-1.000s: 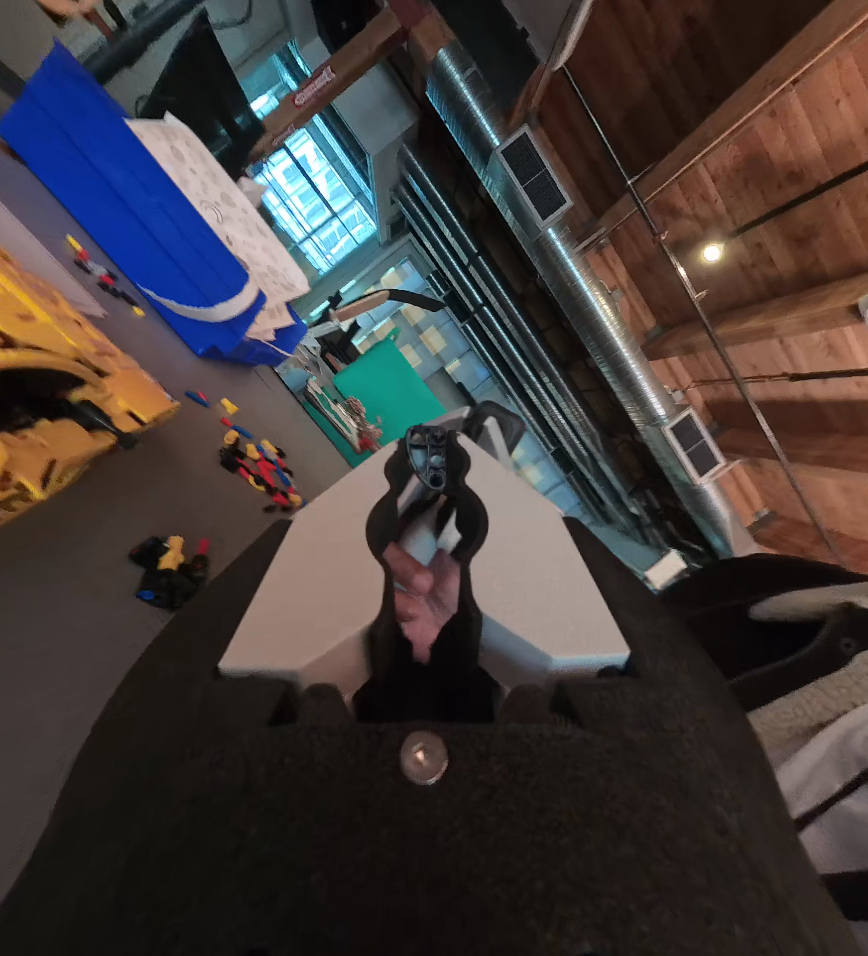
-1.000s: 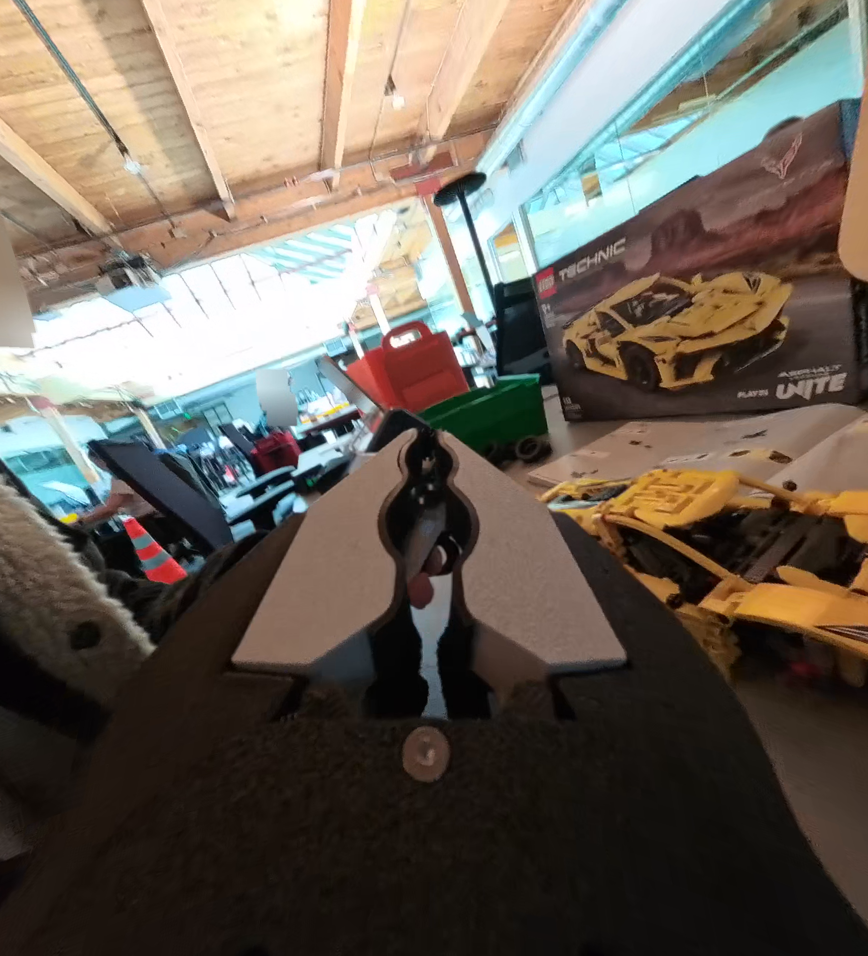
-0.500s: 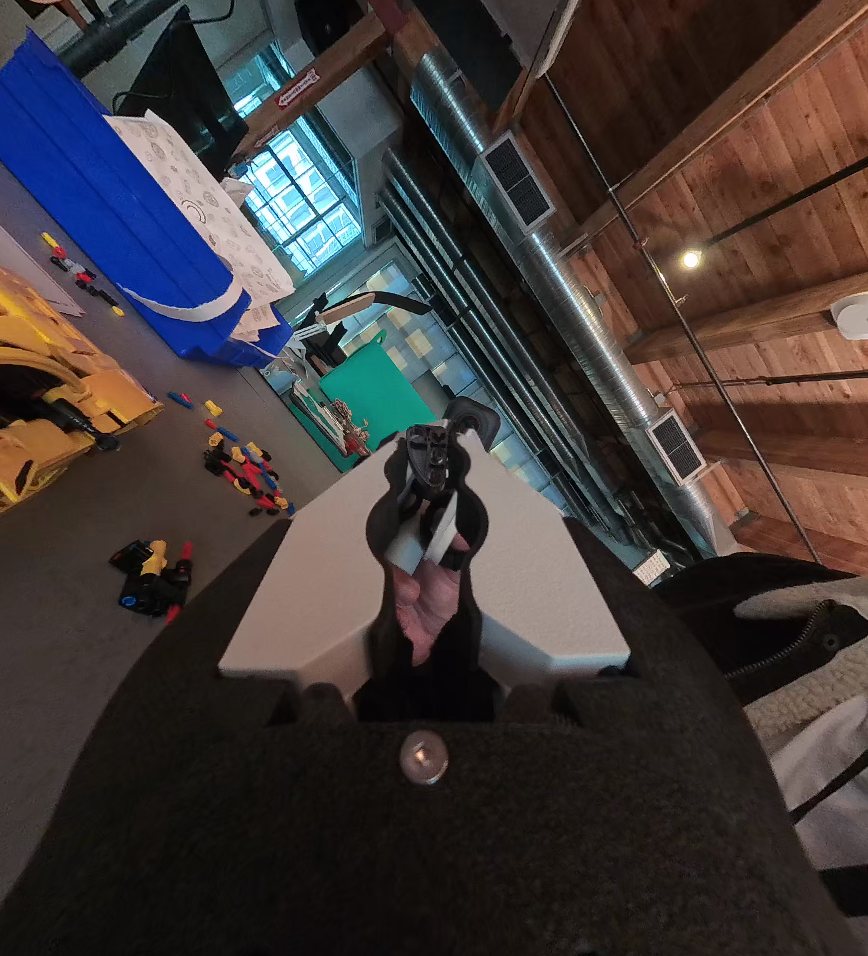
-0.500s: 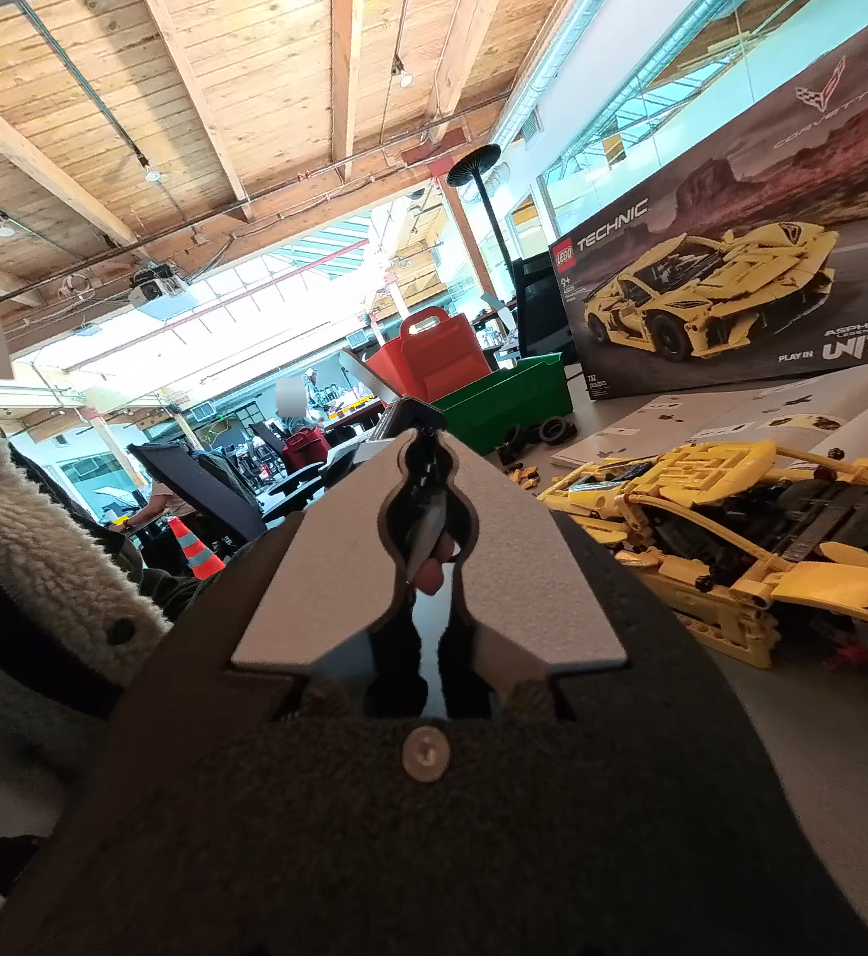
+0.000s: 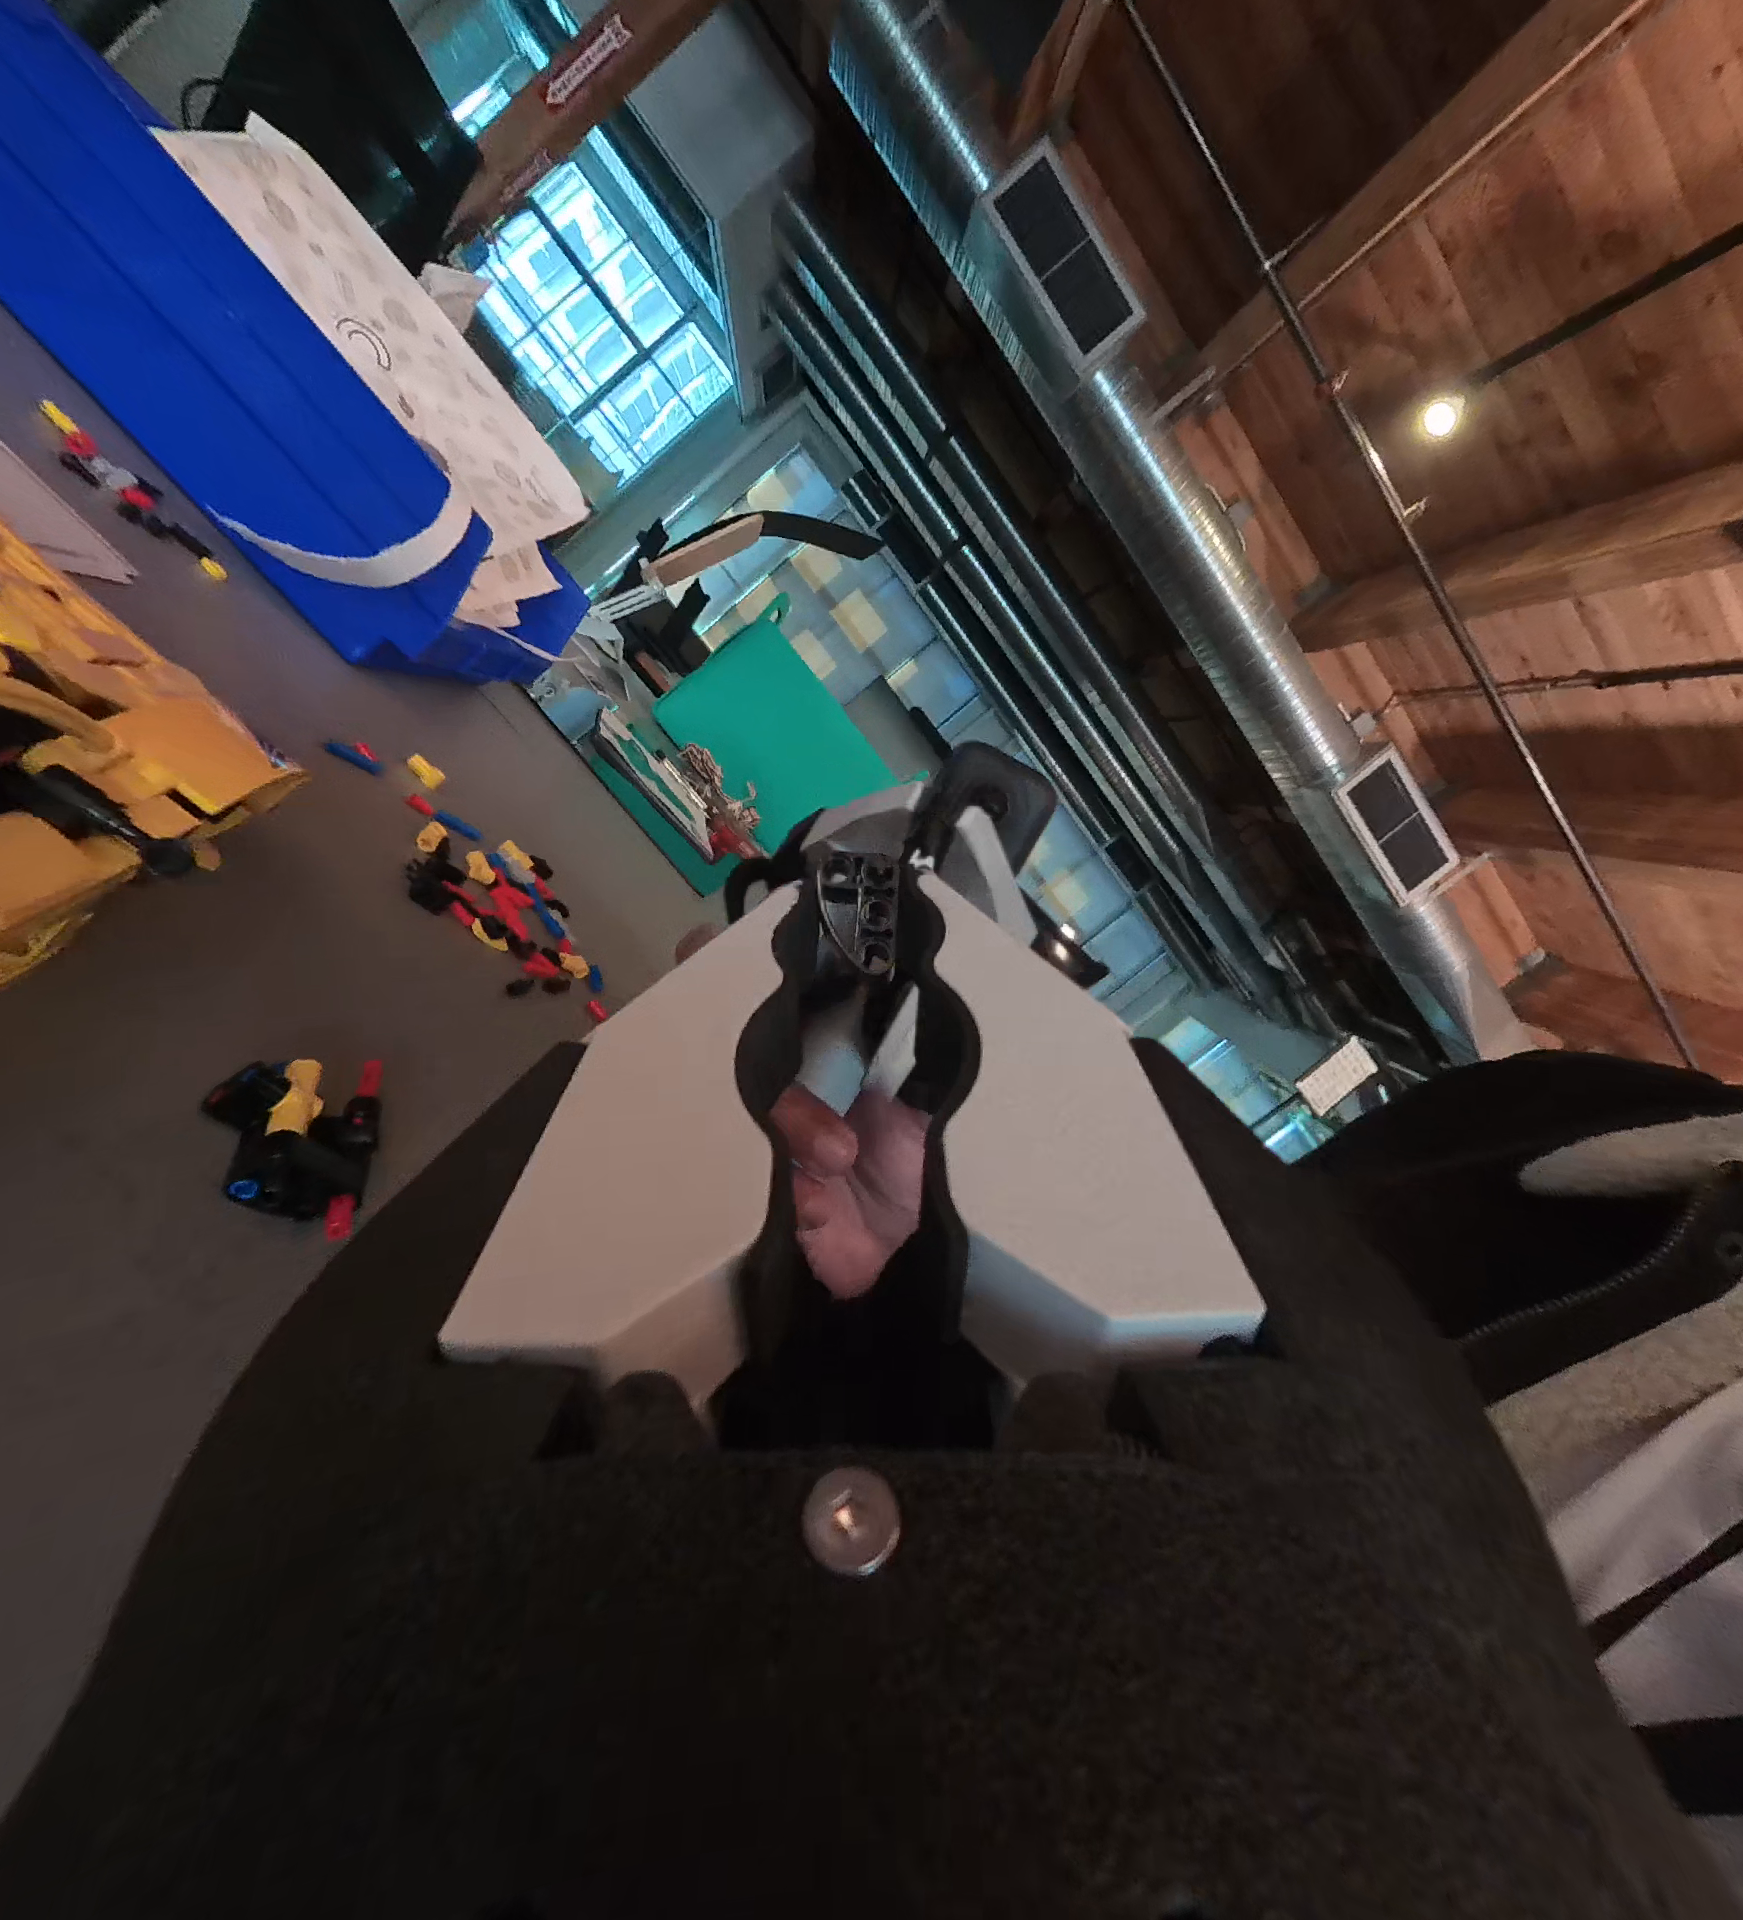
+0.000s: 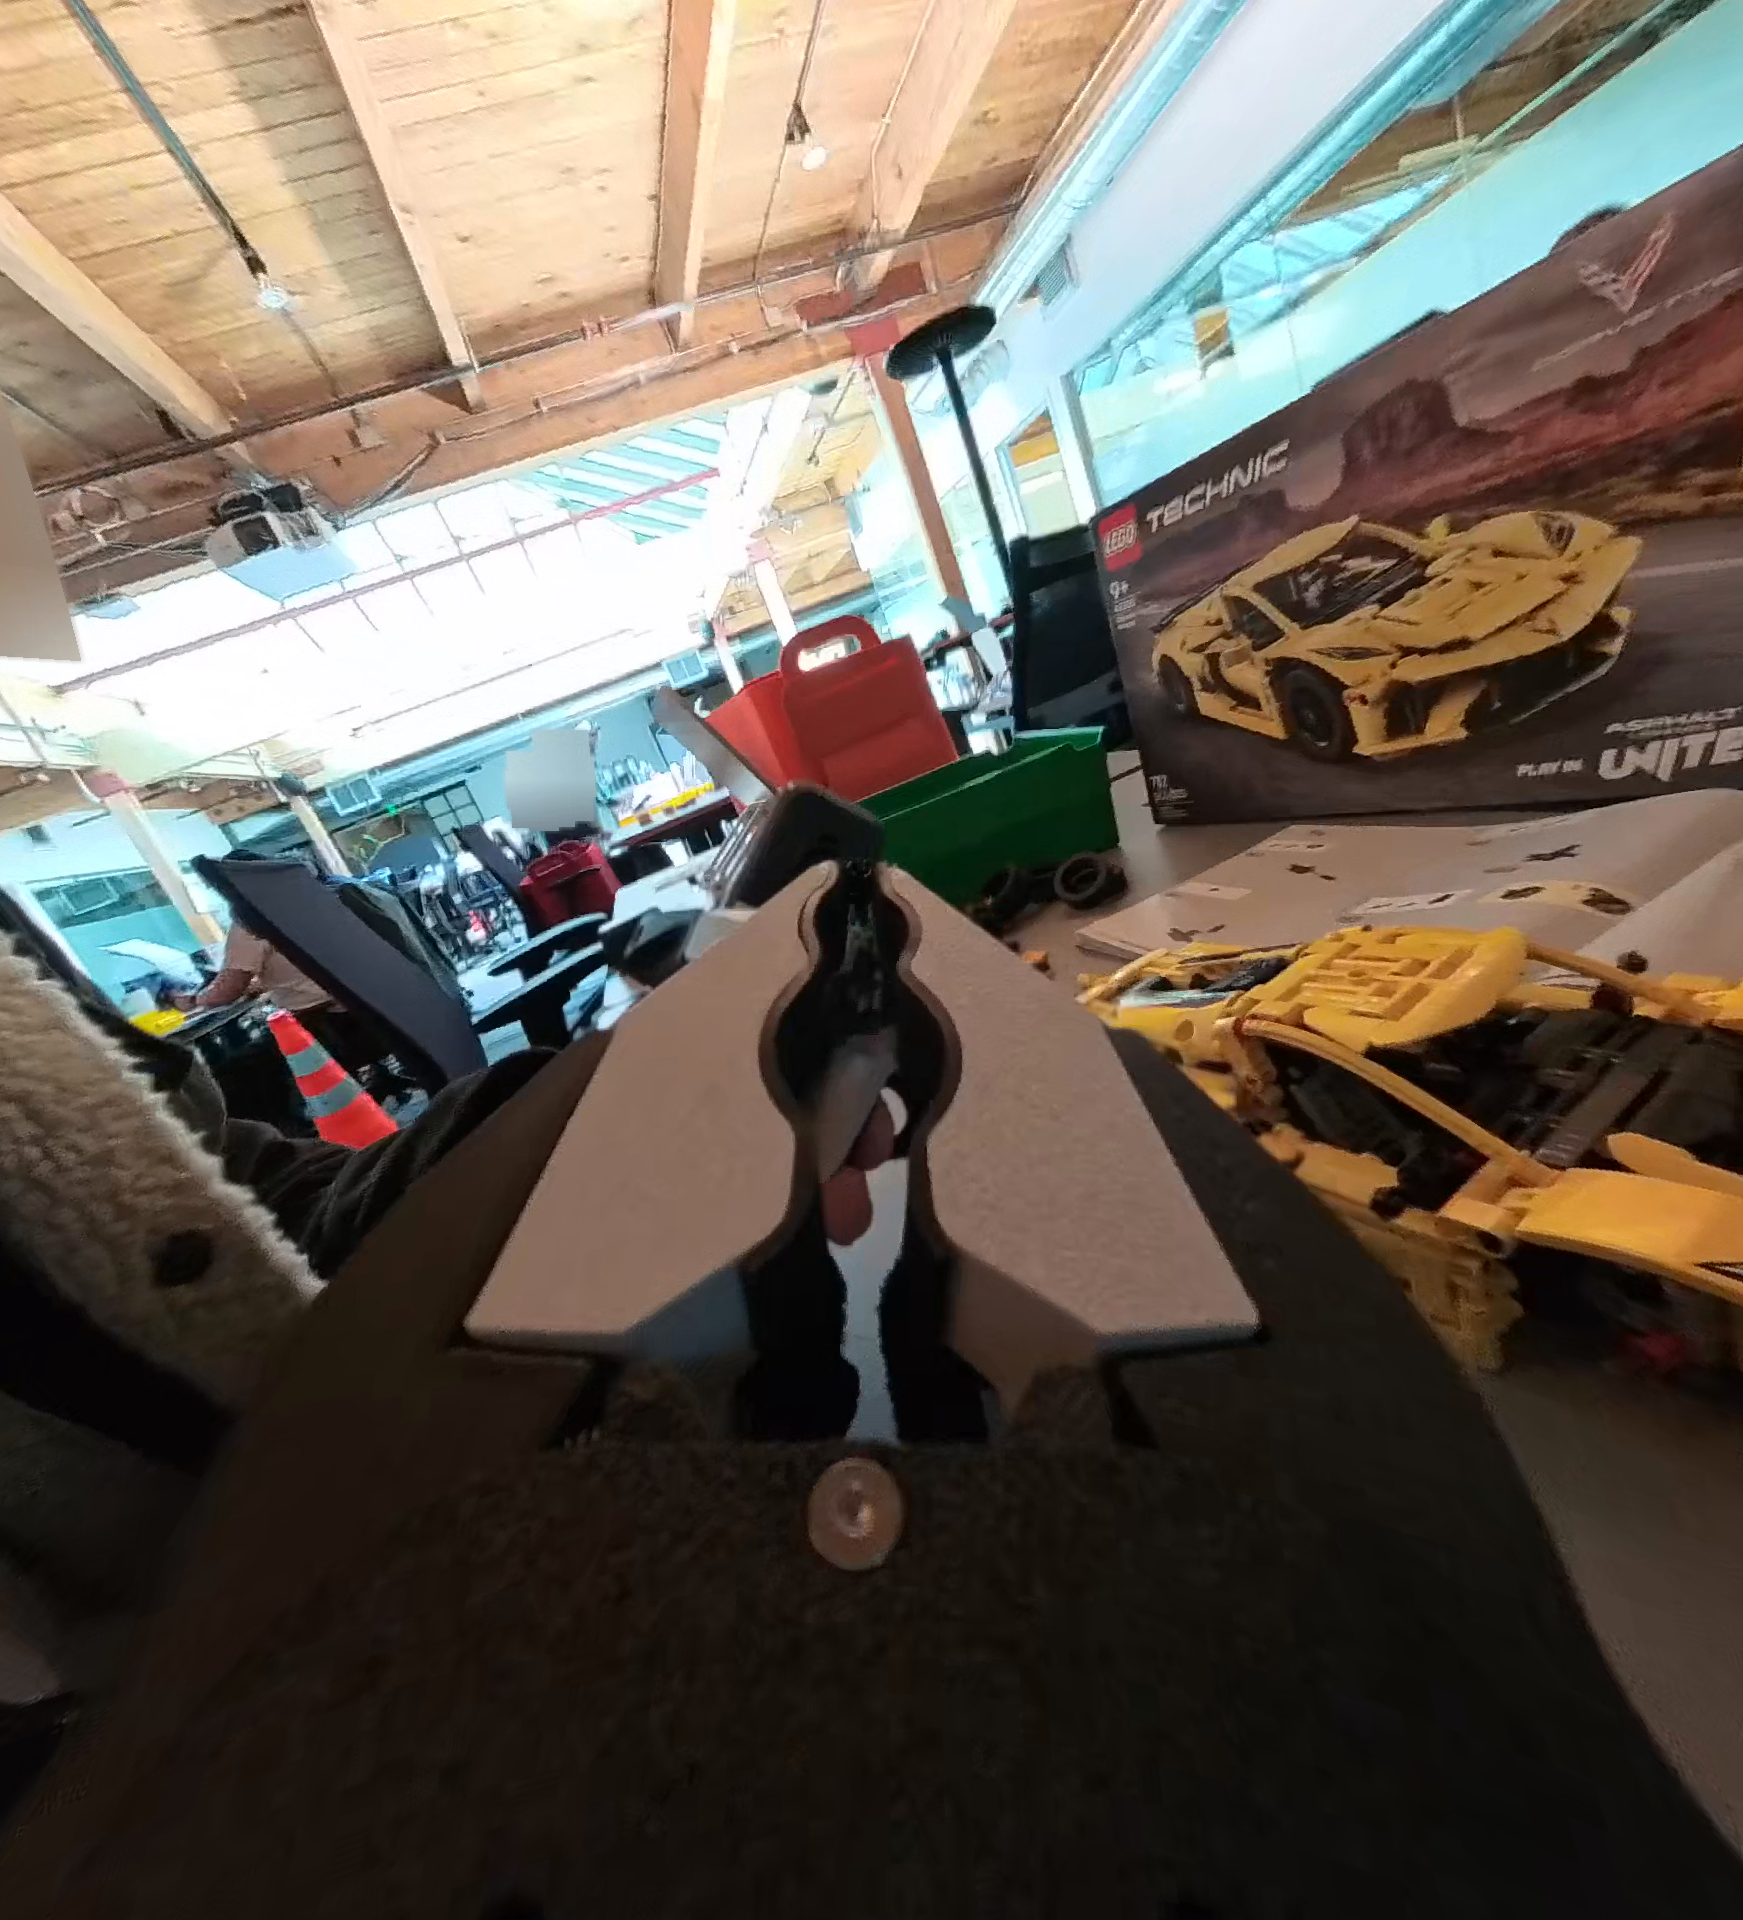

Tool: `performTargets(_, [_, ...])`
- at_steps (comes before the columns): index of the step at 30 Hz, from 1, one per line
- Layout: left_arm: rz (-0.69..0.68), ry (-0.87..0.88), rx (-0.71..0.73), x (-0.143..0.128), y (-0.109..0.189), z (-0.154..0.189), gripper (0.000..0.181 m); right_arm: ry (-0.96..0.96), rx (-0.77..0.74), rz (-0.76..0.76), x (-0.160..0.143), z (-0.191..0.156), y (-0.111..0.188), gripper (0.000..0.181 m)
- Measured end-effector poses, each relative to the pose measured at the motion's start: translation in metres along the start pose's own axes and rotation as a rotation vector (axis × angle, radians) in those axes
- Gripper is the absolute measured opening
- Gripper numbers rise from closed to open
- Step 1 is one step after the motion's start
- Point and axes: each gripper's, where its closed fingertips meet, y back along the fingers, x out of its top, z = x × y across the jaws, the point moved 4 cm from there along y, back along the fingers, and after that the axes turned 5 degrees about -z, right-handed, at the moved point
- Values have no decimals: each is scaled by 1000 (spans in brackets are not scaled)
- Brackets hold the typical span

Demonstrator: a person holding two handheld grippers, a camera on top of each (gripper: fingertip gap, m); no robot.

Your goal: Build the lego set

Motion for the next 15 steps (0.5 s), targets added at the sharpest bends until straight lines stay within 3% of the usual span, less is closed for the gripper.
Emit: performTargets(15, [90,-42,70,15,16,-6,14,17,-17,-21,0,1,6,2])
